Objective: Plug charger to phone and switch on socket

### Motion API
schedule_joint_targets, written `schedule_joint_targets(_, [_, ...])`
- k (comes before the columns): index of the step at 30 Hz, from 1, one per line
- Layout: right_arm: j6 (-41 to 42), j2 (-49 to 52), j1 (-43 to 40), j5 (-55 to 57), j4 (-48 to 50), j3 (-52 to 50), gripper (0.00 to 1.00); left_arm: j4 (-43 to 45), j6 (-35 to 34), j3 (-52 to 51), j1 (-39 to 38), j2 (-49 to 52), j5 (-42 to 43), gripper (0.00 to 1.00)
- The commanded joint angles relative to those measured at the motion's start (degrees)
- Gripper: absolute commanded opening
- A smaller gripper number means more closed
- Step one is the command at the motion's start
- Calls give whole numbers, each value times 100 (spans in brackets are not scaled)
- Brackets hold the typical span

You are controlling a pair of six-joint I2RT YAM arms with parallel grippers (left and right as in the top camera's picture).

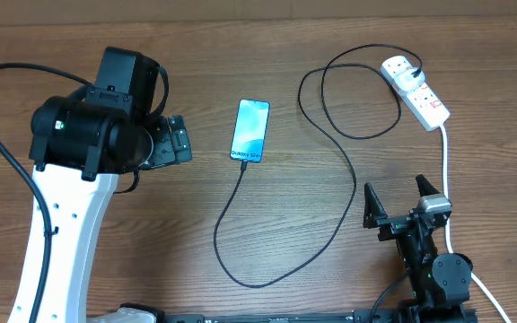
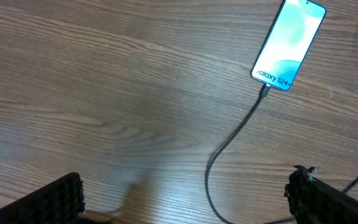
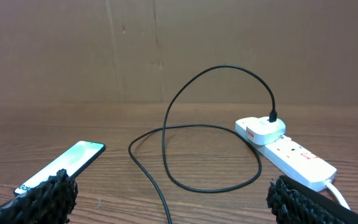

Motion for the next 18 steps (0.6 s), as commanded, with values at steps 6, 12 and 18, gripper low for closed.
schedule_joint_targets(6, [-44, -68, 33, 7, 15, -61, 100, 199, 92, -37, -20, -116, -127, 100])
schedule_joint_targets(12, [-44, -68, 33, 7, 15, -61, 100, 1043, 310, -778, 15, -721, -109, 100])
schedule_joint_targets(18, [-44, -68, 33, 7, 13, -61, 100, 2282, 463, -2411, 175, -1714, -44, 99])
